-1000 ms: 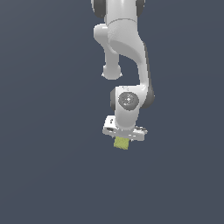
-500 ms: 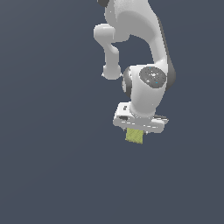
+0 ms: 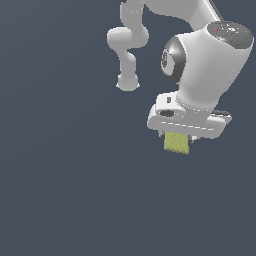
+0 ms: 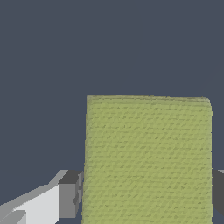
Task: Pick up the object and move it to a goal position.
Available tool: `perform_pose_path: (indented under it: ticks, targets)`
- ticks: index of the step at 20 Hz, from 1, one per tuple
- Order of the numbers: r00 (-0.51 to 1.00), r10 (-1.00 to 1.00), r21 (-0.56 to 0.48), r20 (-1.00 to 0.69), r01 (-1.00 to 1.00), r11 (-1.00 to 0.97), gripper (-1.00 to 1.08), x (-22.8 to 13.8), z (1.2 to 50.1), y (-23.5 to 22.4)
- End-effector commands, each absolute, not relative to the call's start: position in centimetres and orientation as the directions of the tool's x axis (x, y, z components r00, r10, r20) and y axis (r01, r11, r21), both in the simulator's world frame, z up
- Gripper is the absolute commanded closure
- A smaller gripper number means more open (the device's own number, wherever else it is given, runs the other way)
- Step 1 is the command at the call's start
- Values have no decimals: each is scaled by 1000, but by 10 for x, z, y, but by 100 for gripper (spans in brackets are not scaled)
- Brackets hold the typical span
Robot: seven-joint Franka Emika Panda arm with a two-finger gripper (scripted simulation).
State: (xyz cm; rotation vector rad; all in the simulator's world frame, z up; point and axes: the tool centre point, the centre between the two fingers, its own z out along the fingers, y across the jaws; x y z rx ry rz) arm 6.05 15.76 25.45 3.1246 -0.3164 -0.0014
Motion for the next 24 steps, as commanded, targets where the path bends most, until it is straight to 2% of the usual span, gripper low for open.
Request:
perform_pose_path:
  ticks: [1, 12, 24]
  targets:
    - [980, -201, 1, 0, -201, -980, 108, 63, 279, 170]
    - [980, -201, 1, 0, -201, -980, 108, 74, 353, 208]
    - [980, -201, 0, 0, -201, -980, 108, 82, 392, 229]
